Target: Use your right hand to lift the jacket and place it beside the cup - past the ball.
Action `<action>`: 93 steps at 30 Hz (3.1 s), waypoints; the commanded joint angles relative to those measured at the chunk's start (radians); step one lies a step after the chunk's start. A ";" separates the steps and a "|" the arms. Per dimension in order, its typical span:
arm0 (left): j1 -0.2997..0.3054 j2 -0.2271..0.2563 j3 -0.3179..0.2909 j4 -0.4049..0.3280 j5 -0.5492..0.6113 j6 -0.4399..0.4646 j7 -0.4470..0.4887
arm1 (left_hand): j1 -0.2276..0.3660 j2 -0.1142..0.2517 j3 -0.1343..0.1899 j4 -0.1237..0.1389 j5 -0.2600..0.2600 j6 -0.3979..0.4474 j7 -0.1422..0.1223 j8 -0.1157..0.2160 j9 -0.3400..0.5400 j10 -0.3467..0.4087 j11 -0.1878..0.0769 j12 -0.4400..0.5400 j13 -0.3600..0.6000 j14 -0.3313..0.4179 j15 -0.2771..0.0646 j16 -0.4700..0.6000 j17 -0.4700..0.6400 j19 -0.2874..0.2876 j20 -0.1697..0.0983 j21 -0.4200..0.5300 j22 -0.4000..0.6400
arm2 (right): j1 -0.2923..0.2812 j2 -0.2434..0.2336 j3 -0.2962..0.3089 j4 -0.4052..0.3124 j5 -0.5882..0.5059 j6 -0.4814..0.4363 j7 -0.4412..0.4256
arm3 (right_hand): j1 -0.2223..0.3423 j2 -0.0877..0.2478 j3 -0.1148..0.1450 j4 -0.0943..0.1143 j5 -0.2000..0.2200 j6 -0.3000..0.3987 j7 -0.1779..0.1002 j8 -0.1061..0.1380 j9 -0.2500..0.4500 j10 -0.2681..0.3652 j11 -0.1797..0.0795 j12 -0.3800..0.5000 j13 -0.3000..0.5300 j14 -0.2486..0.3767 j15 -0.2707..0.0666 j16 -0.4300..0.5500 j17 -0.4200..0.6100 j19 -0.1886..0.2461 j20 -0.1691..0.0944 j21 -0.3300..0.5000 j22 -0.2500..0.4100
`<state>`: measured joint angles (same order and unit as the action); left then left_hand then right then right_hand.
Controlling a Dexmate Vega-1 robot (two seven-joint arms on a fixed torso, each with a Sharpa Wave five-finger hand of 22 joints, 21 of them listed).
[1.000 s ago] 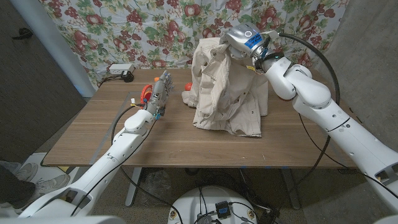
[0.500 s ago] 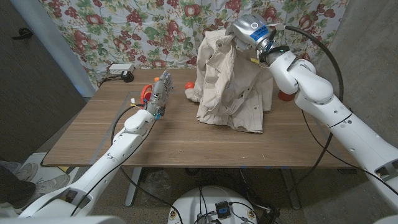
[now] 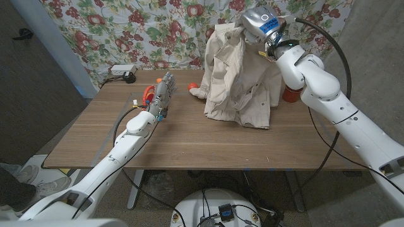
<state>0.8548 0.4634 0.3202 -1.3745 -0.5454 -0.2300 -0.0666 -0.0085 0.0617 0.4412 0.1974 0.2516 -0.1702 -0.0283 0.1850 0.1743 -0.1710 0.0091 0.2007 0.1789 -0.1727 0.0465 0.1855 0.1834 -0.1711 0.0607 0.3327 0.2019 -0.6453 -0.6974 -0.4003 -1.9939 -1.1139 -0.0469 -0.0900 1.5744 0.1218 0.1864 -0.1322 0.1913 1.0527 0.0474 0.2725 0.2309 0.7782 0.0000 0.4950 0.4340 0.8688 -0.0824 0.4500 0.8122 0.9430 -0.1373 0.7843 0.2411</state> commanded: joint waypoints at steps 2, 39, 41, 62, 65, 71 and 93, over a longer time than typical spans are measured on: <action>-0.012 -0.004 0.005 0.013 0.000 0.004 -0.004 | 0.003 0.125 -0.002 0.001 0.007 -0.213 0.000 0.000 0.005 -0.243 0.001 0.000 0.006 -0.240 0.003 0.005 0.003 -0.125 0.000 -0.001 0.002 | 0.027 0.004 0.004 0.025 0.004 -0.031 -0.010 | 0.020 0.005 -0.001 0.000 0.006 0.041 0.037 -0.002 0.001 0.013 0.000 0.002 0.004 0.039 -0.122 -0.002 0.003 -0.003 -0.093 0.007 0.000; -0.053 -0.023 0.019 0.069 0.008 0.000 -0.007 | 0.002 0.125 -0.003 0.002 0.007 -0.214 0.001 0.000 0.005 -0.244 0.002 0.000 0.006 -0.241 0.002 0.005 0.003 -0.127 0.001 -0.003 0.002 | 0.124 0.009 -0.017 0.105 -0.043 -0.139 -0.046 | 0.021 0.003 -0.007 0.002 0.006 0.046 0.033 -0.009 0.003 0.015 -0.002 -0.002 0.008 0.050 -0.122 -0.021 0.010 -0.011 -0.093 0.032 -0.011; -0.055 -0.024 0.020 0.071 0.010 -0.001 -0.006 | 0.002 0.125 -0.003 0.002 0.007 -0.215 0.000 0.000 0.005 -0.245 0.002 0.000 0.006 -0.241 0.002 0.005 0.003 -0.127 0.001 -0.003 0.002 | 0.128 0.008 -0.017 0.109 -0.044 -0.145 -0.049 | 0.021 0.003 -0.008 0.002 0.006 0.046 0.034 -0.009 0.003 0.016 -0.005 -0.002 0.008 0.051 -0.123 -0.022 0.011 -0.011 -0.093 0.033 -0.012; -0.068 -0.031 0.024 0.092 0.008 -0.003 -0.011 | 0.002 0.125 -0.003 0.002 0.007 -0.215 0.002 0.000 0.005 -0.245 0.003 0.000 0.006 -0.242 0.002 0.005 0.003 -0.127 0.000 -0.004 0.002 | 0.177 0.003 -0.024 0.140 -0.076 -0.200 -0.068 | 0.022 0.003 -0.011 0.003 0.007 0.048 0.033 -0.012 0.004 0.019 -0.003 -0.004 0.010 0.054 -0.123 -0.031 0.018 -0.018 -0.093 0.045 -0.019; -0.068 -0.032 0.025 0.094 0.010 -0.007 -0.010 | 0.002 0.125 -0.003 0.002 0.007 -0.215 0.002 0.000 0.005 -0.245 0.004 0.000 0.006 -0.242 0.003 0.005 0.003 -0.127 0.000 -0.004 0.002 | 0.185 0.007 -0.027 0.148 -0.090 -0.218 -0.078 | 0.022 0.002 -0.012 0.003 0.007 0.049 0.033 -0.013 0.004 0.019 -0.004 -0.004 0.011 0.055 -0.125 -0.032 0.019 -0.018 -0.093 0.048 -0.019; -0.069 -0.033 0.024 0.095 0.011 -0.006 -0.007 | 0.002 0.125 -0.003 0.002 0.007 -0.215 0.001 0.000 0.005 -0.245 0.004 0.000 0.006 -0.242 0.003 0.005 0.003 -0.127 0.000 -0.004 0.002 | 0.201 0.017 -0.037 0.169 -0.120 -0.253 -0.113 | 0.022 0.003 -0.013 0.004 0.008 0.051 0.032 -0.013 0.005 0.018 -0.004 -0.005 0.013 0.058 -0.124 -0.035 0.019 -0.020 -0.093 0.051 -0.021; -0.076 -0.038 0.027 0.100 0.014 -0.005 0.000 | 0.002 0.125 -0.003 0.002 0.007 -0.215 0.002 0.000 0.005 -0.247 0.003 0.000 0.006 -0.243 0.003 0.005 0.003 -0.126 0.000 -0.004 0.002 | 0.245 0.015 -0.058 0.210 -0.155 -0.317 -0.155 | 0.022 0.004 -0.015 0.006 0.009 0.054 0.029 -0.014 0.008 0.022 -0.005 -0.007 0.015 0.063 -0.125 -0.045 0.023 -0.024 -0.094 0.063 -0.026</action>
<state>0.7805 0.4282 0.3459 -1.2734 -0.5336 -0.2376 -0.0742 -0.0085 0.0617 0.4413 0.1974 0.2555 -0.1702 -0.0282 0.1850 0.1743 -0.1711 0.0090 0.2007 0.1789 -0.1727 0.0465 0.1855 0.1834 -0.1711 0.0608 0.3289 0.2019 -0.4193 -0.6773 -0.4514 -1.8008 -1.2481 -0.3305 -0.2393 1.5836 0.1230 0.1745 -0.1286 0.1965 1.0707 0.0509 0.2546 0.2353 0.7941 -0.0053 0.4939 0.4452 0.8902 -0.0858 0.4090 0.8327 0.9254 -0.1271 0.8410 0.2127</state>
